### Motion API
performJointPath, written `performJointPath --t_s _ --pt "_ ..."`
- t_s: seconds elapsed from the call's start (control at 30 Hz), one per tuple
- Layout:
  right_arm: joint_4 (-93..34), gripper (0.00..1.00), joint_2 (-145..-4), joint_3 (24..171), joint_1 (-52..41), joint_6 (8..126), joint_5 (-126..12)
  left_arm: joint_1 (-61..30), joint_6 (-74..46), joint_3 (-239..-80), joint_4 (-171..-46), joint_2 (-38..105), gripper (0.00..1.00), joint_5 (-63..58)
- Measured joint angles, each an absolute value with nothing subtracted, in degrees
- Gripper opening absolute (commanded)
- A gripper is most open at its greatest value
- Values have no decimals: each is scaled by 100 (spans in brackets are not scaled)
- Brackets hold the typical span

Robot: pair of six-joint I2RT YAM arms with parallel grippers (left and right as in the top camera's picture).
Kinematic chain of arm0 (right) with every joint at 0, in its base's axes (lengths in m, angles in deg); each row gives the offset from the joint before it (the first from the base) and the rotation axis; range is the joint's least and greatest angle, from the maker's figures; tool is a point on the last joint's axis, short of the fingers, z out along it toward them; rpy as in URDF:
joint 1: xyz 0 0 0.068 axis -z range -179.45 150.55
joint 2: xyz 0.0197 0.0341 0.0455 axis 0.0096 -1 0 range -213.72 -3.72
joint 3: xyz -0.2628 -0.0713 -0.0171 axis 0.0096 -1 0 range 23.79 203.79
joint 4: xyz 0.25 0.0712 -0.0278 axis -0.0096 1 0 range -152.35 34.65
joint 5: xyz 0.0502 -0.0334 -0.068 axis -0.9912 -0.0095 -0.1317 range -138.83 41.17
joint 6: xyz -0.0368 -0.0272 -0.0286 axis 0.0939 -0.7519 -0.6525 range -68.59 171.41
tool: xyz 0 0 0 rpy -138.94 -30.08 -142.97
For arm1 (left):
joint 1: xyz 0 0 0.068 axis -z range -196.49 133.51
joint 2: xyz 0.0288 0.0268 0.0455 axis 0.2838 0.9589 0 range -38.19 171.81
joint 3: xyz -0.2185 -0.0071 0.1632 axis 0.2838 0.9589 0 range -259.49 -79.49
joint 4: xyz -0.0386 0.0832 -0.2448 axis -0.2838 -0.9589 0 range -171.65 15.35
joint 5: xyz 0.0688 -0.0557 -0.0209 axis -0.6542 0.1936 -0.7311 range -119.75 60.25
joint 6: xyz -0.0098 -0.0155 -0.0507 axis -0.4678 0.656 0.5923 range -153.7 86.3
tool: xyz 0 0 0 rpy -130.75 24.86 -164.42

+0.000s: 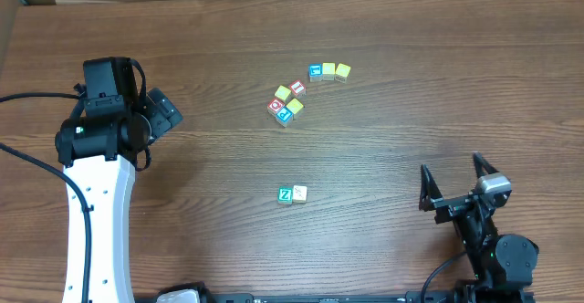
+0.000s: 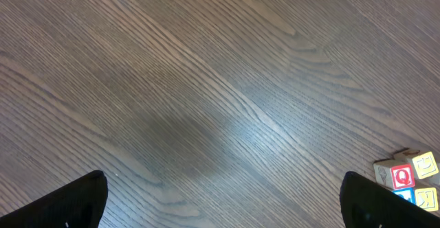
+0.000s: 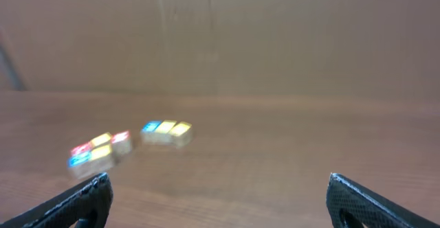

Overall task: Flip 4 blocks
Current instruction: 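Move the right gripper over the green Z and cream blocks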

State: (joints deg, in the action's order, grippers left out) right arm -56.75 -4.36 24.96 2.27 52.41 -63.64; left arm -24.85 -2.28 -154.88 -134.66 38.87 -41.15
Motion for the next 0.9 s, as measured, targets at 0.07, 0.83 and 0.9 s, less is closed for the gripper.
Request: performJointPath --t_s 0.07,0.83,0.9 --pt "-5360 100 -495 2586 227 5446 -6473 -2485 -228 -15488 -13466 3887 100 -4115" --pt "-224 26 -8226 10090 154 6041 -8438 -2485 -228 -15488 -13468 3887 100 -4120" --pt "-189 6 -8722 10090 -42 6227 -8462 -2485 -230 -15488 -13464 3887 100 -4117"
